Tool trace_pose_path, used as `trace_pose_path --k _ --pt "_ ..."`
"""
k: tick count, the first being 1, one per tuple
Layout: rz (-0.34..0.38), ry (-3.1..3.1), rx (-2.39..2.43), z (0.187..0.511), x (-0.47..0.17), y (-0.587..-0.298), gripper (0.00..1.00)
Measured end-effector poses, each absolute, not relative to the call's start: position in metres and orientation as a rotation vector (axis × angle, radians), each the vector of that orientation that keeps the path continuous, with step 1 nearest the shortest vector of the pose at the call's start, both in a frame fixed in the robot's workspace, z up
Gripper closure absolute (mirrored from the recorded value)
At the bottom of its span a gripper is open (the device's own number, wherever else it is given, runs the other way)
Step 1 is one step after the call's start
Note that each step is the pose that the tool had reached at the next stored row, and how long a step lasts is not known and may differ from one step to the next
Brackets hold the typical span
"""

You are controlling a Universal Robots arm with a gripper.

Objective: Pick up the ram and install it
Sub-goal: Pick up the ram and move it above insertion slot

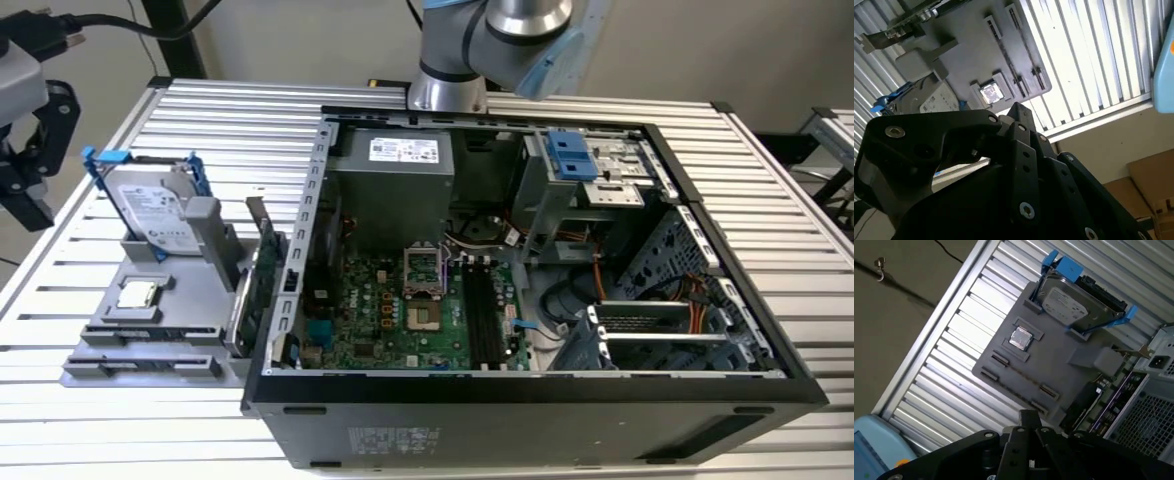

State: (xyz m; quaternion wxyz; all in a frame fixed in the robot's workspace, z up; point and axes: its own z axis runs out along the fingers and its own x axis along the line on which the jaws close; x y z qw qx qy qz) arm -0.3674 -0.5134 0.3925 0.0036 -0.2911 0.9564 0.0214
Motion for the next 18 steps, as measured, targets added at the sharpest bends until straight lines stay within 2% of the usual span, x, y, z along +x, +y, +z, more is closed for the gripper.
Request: trace_pose_path --k 18 --pt "0.068 2.891 -1.221 0.3926 -0.3674 -0.5134 1.0"
